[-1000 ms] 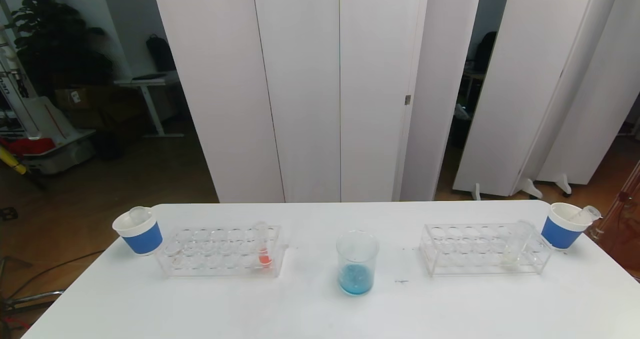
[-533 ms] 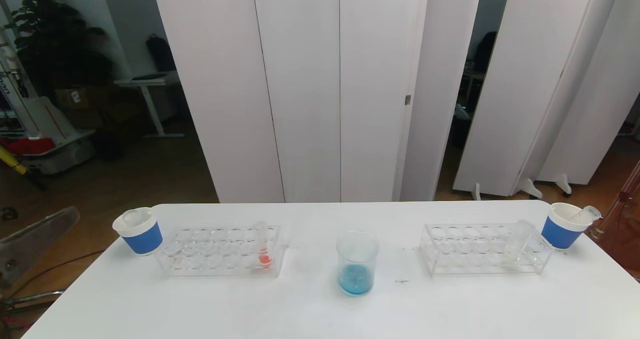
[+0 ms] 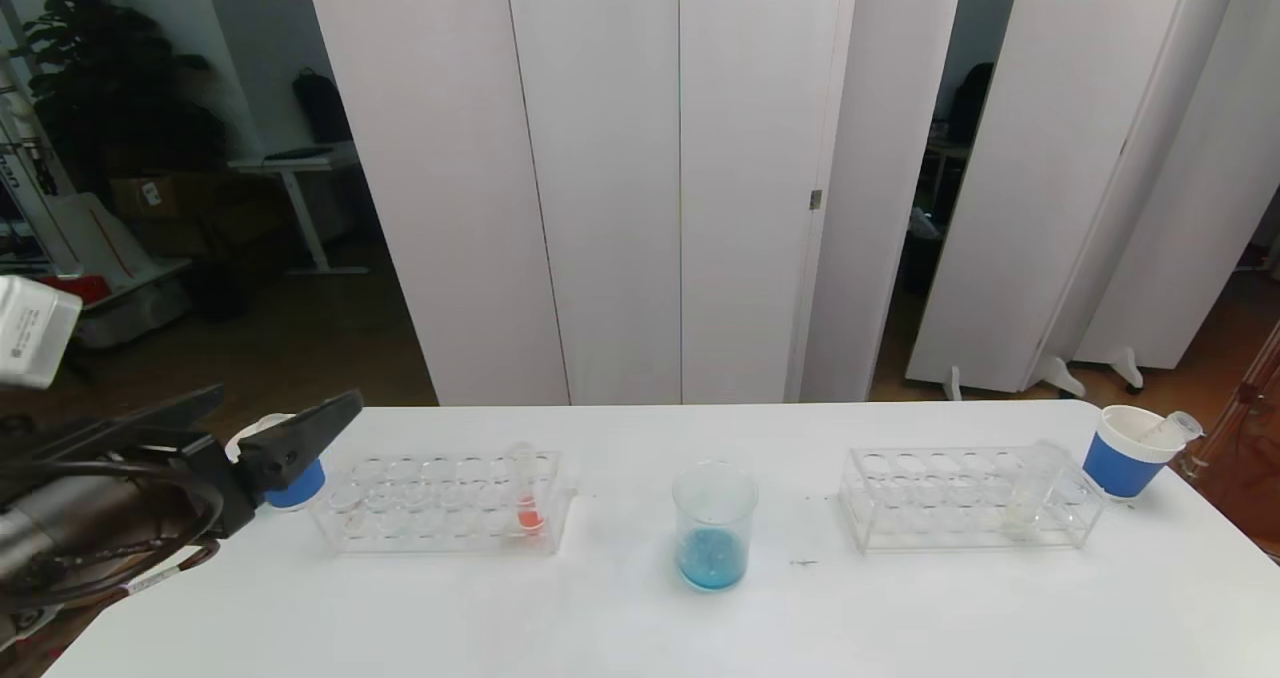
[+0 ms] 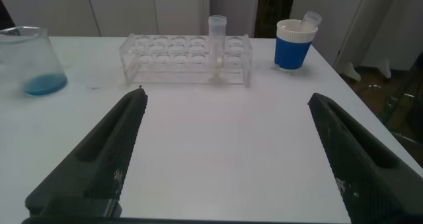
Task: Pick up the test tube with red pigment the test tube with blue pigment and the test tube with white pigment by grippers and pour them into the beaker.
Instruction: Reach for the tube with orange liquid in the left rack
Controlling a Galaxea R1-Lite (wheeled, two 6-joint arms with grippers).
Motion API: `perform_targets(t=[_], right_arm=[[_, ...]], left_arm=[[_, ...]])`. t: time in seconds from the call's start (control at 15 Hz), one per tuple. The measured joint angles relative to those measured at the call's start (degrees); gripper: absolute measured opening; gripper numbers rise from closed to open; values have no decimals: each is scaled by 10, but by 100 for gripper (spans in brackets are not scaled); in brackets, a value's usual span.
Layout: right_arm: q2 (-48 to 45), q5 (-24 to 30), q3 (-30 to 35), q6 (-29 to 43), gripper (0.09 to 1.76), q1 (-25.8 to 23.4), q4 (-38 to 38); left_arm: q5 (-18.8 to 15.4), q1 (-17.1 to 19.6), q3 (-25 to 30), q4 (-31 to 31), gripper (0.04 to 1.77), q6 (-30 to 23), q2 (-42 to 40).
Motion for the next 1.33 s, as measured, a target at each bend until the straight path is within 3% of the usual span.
perform_targets(t=[0.2, 0.47, 0.87, 1.33], right_arm=[[0, 0, 0, 0, 175, 0, 0], [0, 0, 0, 0, 175, 0, 0], [0, 0, 0, 0, 175, 0, 0], [0, 0, 0, 0, 175, 0, 0]], left_arm=[[2, -20, 40, -76, 175, -4, 55], [30, -61, 91, -151, 175, -9, 105], [33, -105, 142, -268, 175, -26, 172], [91, -134, 150, -382, 175, -31, 277]])
